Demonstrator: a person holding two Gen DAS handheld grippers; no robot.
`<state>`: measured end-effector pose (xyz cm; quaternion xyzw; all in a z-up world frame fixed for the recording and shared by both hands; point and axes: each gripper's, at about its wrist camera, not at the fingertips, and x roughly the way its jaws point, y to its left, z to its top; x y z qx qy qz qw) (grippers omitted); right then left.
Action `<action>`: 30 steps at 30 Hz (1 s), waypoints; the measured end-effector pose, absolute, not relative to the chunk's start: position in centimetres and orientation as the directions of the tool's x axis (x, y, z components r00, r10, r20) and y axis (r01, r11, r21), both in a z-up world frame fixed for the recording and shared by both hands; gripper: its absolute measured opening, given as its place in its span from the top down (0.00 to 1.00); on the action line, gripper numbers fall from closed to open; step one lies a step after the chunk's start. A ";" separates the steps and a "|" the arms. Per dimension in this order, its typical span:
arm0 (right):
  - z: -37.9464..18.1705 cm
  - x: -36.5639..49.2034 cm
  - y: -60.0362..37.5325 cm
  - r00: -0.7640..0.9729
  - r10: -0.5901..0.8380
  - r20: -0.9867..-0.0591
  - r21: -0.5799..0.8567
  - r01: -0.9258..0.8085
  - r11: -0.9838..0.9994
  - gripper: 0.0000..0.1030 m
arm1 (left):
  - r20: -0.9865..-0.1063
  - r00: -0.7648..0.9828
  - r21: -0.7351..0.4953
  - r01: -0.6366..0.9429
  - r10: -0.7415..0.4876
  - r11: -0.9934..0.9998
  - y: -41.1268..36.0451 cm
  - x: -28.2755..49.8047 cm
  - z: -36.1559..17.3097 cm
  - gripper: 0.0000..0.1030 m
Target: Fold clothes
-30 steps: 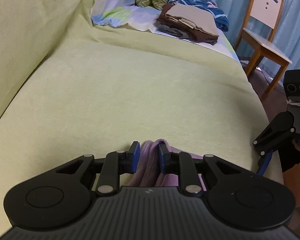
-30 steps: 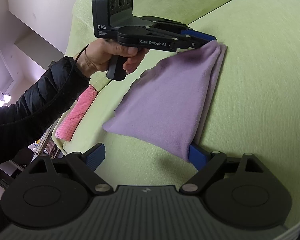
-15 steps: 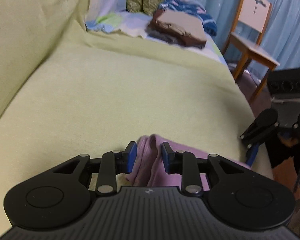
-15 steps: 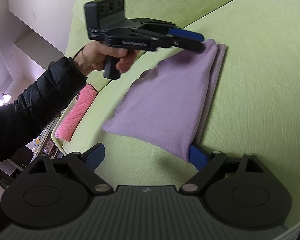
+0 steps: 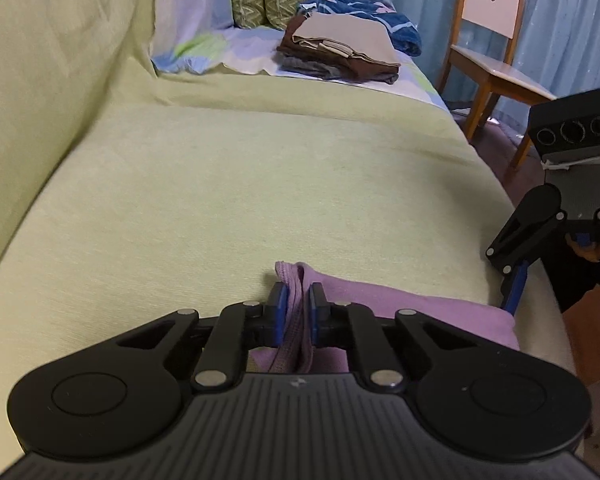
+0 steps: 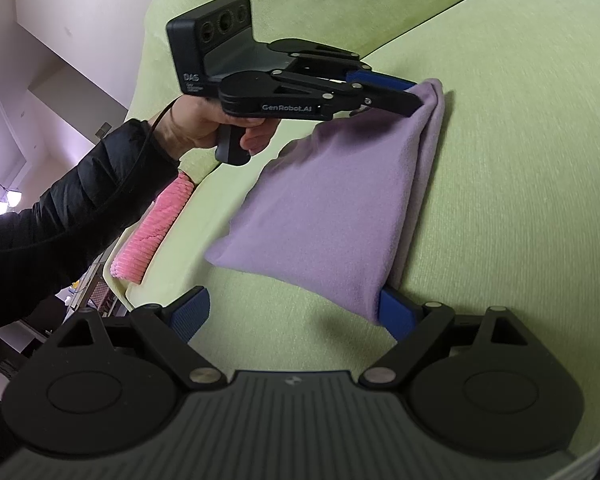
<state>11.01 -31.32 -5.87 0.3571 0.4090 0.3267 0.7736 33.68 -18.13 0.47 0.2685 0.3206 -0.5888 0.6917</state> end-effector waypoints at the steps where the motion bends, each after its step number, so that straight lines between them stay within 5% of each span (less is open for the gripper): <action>1: -5.8 11.1 -31.4 0.452 0.797 -0.400 0.820 -0.213 0.532 0.15 | -0.755 0.117 0.018 0.987 -0.645 0.157 -18.1 33.4 0.5 0.80; 13: -6.0 11.4 -31.5 0.463 0.789 -0.403 0.823 -0.193 0.534 0.15 | -0.729 0.148 0.148 0.987 -0.668 0.058 -18.7 32.4 1.5 0.80; 24: -5.7 10.2 -33.7 0.538 0.742 -0.400 0.837 -0.115 0.535 0.15 | -0.784 0.072 0.085 0.996 -0.617 0.007 -20.1 33.6 0.0 0.77; 30: -5.4 10.4 -34.3 0.580 0.708 -0.403 0.834 -0.086 0.545 0.15 | -0.781 0.043 0.054 0.999 -0.623 0.000 -19.7 33.1 0.2 1.00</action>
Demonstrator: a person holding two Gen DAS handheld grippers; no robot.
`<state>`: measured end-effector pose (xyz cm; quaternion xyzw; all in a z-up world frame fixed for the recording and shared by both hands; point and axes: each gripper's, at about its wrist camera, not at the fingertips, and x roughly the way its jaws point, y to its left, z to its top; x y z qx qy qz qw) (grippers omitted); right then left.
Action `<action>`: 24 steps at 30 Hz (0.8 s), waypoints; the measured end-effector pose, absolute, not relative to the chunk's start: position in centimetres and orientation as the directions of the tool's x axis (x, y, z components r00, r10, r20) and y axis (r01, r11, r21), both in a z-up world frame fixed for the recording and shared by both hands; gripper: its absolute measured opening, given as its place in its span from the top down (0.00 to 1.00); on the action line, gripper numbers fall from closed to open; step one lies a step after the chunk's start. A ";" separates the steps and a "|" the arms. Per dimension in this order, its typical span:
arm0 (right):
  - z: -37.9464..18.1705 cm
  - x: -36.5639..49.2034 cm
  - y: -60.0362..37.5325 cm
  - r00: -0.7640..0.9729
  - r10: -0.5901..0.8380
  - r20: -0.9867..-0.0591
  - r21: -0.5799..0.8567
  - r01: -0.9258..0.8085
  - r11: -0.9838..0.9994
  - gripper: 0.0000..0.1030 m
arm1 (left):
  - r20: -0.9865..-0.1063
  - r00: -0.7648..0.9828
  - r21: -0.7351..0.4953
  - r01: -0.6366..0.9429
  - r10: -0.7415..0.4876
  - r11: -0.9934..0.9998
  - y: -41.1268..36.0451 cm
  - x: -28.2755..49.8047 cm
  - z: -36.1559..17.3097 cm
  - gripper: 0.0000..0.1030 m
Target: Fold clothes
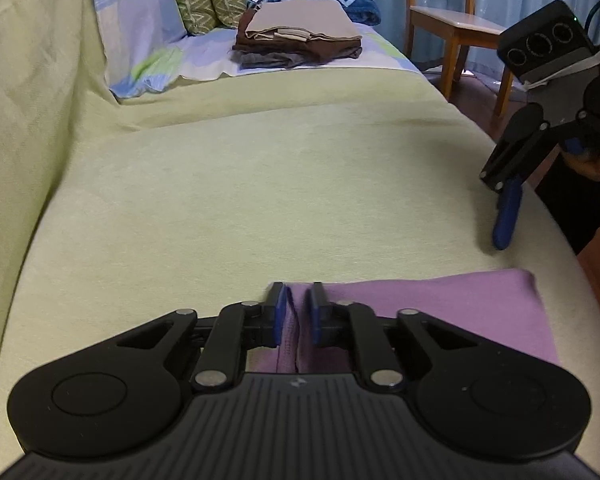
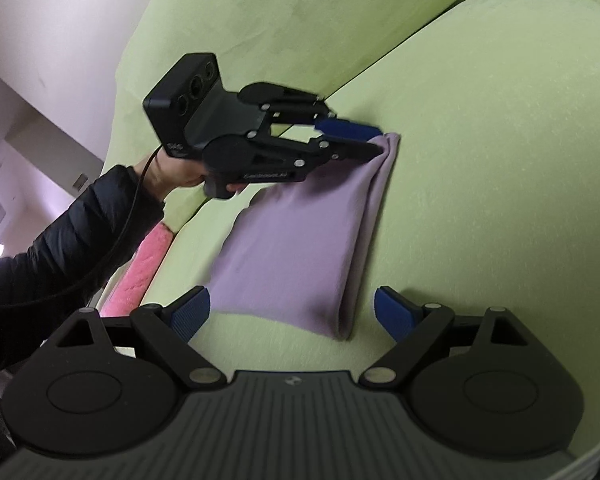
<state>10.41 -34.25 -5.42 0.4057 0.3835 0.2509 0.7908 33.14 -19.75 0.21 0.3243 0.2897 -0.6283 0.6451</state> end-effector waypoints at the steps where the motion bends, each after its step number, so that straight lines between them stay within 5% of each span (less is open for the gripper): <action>1: -5.4 10.4 -34.4 0.581 0.705 -0.406 0.832 -0.085 0.549 0.15 | -0.774 0.039 0.047 0.999 -0.632 0.004 -19.6 33.3 0.3 1.00; 24: -5.2 10.0 -34.3 0.624 0.674 -0.395 0.818 -0.096 0.568 0.15 | -0.701 0.079 0.027 0.996 -0.709 0.084 -19.4 34.7 -0.8 1.00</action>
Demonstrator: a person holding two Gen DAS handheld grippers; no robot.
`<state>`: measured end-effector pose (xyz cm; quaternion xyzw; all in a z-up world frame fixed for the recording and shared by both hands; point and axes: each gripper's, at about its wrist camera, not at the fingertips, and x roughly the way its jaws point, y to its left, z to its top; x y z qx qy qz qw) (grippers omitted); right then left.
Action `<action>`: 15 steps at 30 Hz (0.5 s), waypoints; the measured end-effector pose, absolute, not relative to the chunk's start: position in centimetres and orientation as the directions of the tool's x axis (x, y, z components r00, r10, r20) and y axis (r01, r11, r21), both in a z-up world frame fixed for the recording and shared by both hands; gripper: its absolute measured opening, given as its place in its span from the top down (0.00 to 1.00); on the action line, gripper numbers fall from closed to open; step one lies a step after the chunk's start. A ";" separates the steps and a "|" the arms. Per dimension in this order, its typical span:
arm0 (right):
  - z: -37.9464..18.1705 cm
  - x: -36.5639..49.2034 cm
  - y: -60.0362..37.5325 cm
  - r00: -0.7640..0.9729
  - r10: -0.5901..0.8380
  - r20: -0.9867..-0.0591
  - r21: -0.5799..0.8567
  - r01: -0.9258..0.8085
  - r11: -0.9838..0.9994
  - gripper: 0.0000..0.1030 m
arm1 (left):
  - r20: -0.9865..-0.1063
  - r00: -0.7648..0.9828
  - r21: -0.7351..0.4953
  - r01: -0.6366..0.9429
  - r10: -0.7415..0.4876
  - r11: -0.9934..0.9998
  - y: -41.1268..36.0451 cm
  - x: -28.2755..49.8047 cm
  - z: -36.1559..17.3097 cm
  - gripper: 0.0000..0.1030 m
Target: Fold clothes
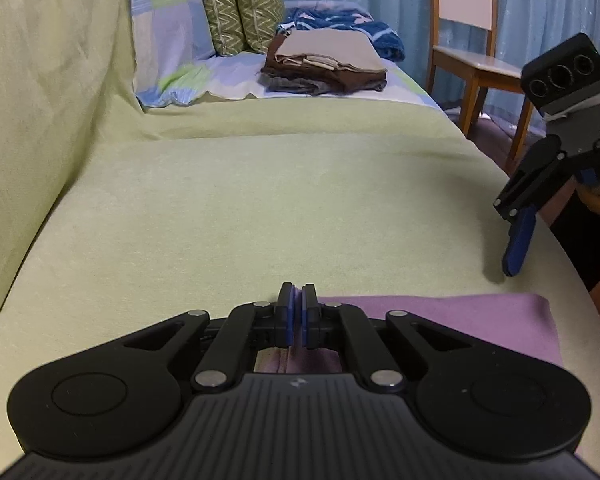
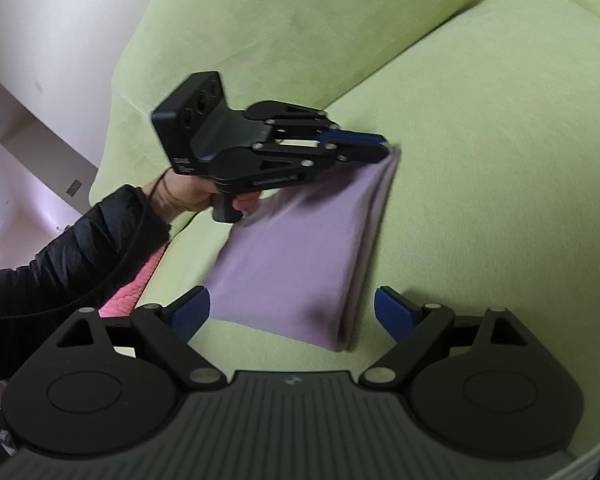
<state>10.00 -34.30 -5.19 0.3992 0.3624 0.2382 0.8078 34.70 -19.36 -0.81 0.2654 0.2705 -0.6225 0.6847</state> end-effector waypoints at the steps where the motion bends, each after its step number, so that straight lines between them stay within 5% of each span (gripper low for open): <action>1: -4.9 9.9 -34.2 0.631 0.670 -0.391 0.811 -0.107 0.575 0.15 | -0.699 0.079 0.029 0.996 -0.711 0.083 -19.4 34.6 -0.8 1.00; 15: -3.4 10.2 -30.1 0.631 0.715 -0.300 0.778 -0.272 0.566 0.15 | -0.703 0.128 0.036 0.989 -0.700 0.145 -19.3 34.5 -1.2 0.88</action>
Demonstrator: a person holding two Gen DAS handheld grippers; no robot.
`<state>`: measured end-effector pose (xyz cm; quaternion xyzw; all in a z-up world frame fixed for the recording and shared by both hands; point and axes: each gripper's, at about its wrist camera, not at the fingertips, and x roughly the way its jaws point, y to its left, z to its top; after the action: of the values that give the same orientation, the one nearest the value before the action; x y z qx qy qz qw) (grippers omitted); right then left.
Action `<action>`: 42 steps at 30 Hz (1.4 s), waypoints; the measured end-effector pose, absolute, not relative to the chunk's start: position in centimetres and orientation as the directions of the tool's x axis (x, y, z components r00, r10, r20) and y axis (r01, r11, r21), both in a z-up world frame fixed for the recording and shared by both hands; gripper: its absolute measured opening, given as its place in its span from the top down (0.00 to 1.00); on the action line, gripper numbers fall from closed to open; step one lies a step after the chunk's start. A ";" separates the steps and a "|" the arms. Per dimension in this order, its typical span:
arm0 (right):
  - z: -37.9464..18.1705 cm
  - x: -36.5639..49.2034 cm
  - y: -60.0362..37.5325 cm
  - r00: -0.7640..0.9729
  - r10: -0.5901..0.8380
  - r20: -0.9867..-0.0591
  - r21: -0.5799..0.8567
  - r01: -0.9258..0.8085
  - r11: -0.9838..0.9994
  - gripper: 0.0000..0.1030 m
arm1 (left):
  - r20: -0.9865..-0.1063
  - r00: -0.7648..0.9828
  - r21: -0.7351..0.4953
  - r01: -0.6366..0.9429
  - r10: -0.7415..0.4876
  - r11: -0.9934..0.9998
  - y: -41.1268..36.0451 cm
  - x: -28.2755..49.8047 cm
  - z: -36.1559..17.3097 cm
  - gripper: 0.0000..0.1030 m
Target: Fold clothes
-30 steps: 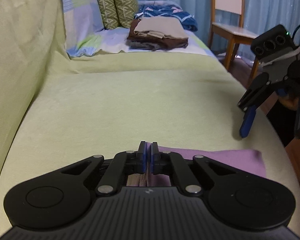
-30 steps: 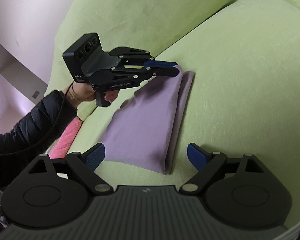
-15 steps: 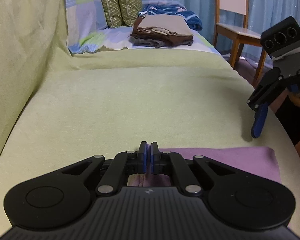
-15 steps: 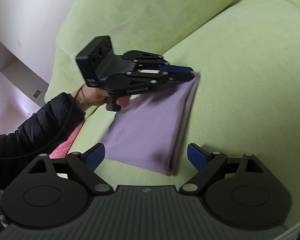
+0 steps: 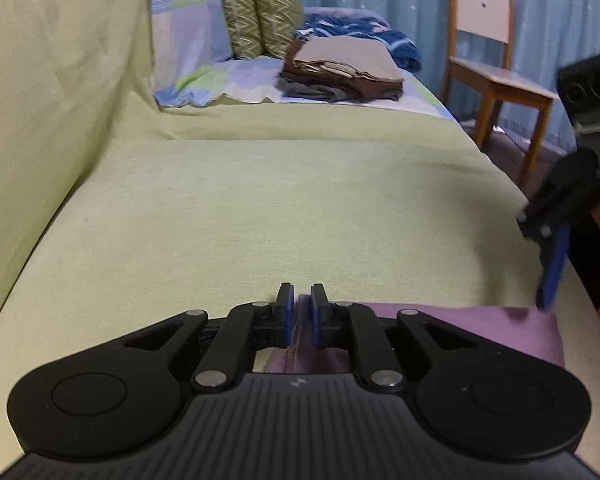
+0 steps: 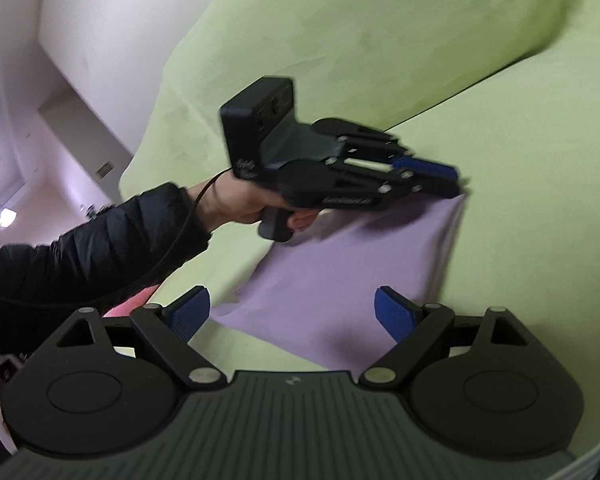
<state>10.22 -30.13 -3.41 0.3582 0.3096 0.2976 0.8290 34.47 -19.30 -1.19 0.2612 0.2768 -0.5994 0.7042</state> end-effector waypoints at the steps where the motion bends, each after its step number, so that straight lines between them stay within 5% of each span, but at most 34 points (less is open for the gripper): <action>1: -3.4 10.2 -29.8 0.625 0.726 -0.287 0.780 -0.288 0.556 0.15 | -0.703 0.133 0.041 0.988 -0.698 0.147 -19.4 34.4 -1.3 0.89; 4: -3.8 10.4 -29.1 0.605 0.751 -0.264 0.783 -0.321 0.533 0.15 | -0.702 0.143 0.044 0.986 -0.698 0.158 -19.5 34.2 -1.0 0.89; 10: -5.8 11.4 -29.4 0.607 0.703 -0.371 0.778 -0.210 0.592 0.15 | -0.663 0.155 0.039 0.984 -0.733 0.173 -18.4 33.6 1.5 0.89; 22: -6.1 11.4 -29.5 0.589 0.711 -0.384 0.772 -0.218 0.597 0.14 | -0.716 -0.103 -0.124 0.992 -0.690 -0.020 -18.9 30.4 -0.8 0.89; 37: -5.8 11.3 -30.3 0.580 0.711 -0.397 0.763 -0.222 0.607 0.10 | -0.631 0.138 -0.088 0.965 -0.763 0.248 -16.6 35.0 1.2 0.96; 42: -5.7 11.2 -30.7 0.580 0.706 -0.407 0.754 -0.223 0.618 0.10 | -0.703 0.122 -0.077 0.966 -0.700 0.245 -14.6 31.4 0.4 0.96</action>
<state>11.19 -30.67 -5.74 0.3339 0.3612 0.2821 0.8237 31.35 -14.61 0.38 0.2060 0.3229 -0.5787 0.7200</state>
